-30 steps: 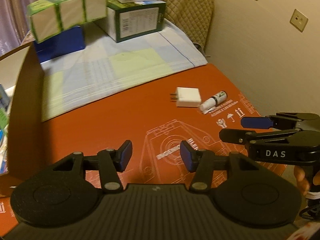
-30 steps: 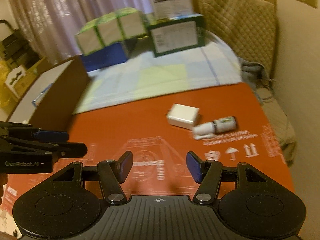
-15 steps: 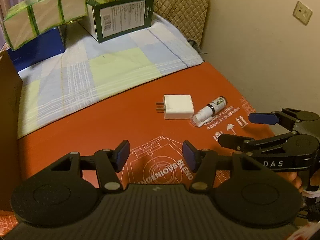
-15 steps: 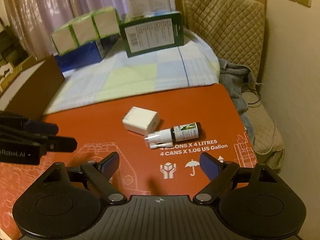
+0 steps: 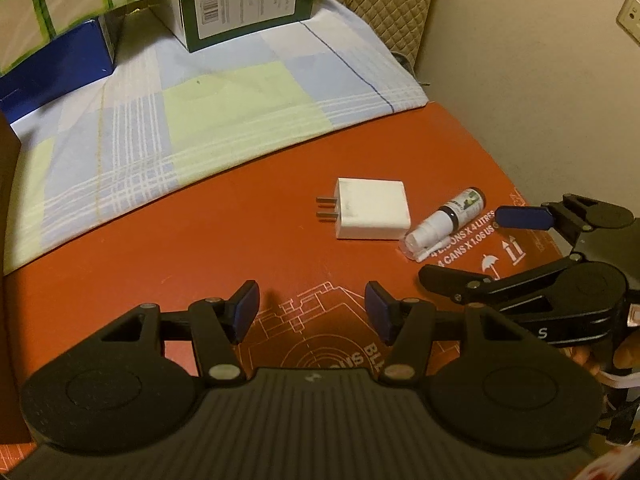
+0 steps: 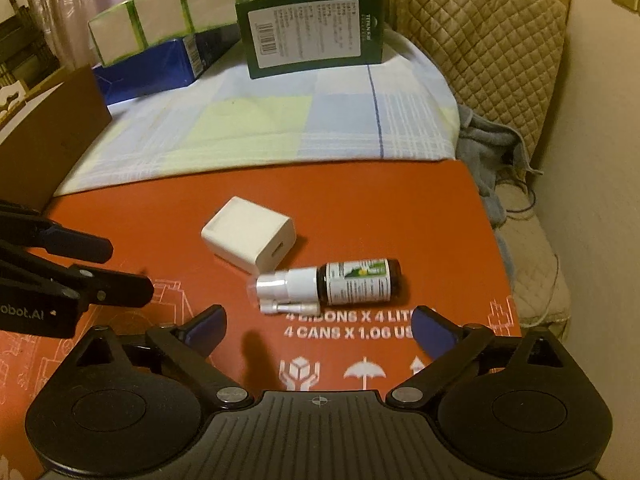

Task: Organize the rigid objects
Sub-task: 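Grasp the white plug charger with the left tool while the right tool grasps the brown spray bottle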

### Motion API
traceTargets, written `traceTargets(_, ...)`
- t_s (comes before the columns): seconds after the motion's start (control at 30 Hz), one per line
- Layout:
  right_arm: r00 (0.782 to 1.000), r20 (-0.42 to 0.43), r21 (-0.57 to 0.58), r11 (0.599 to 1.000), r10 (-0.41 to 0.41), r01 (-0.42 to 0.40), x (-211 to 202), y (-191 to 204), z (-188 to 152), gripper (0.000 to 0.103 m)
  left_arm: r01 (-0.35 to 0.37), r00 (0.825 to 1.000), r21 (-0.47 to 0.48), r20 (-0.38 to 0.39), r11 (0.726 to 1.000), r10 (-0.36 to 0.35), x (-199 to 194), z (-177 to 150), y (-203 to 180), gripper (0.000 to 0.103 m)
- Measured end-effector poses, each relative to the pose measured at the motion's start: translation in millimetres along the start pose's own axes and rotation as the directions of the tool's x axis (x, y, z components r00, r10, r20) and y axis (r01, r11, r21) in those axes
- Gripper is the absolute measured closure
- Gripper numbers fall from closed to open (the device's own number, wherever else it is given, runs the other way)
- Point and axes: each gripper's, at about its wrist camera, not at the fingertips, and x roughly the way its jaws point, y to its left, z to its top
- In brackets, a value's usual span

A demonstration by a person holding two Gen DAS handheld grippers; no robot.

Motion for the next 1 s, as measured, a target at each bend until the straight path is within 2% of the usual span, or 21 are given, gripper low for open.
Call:
traceTargets(0.37, 1.000, 0.007, -0.015, 0.999, -0.029, 0.029, 17, 3, 6, 0.007, 0.000, 1.000, 0.004, -0.016, 1.000, 0.000, 12, 11, 5, 0.049)
traceTargets(0.53, 0.999, 0.012, -0.021, 0.999, -0.048, 0.048, 18, 3, 7, 0.015, 0.010, 1.000, 0.009, -0.017, 1.000, -0.010, 15, 15, 6, 0.049)
traceTargets(1.0, 0.993, 0.024, 0.034, 0.993, -0.114, 0.113, 15, -18, 9, 0.017, 0.076, 0.997, 0.032, 0.010, 0.997, -0.076, 23, 30, -9, 0.048)
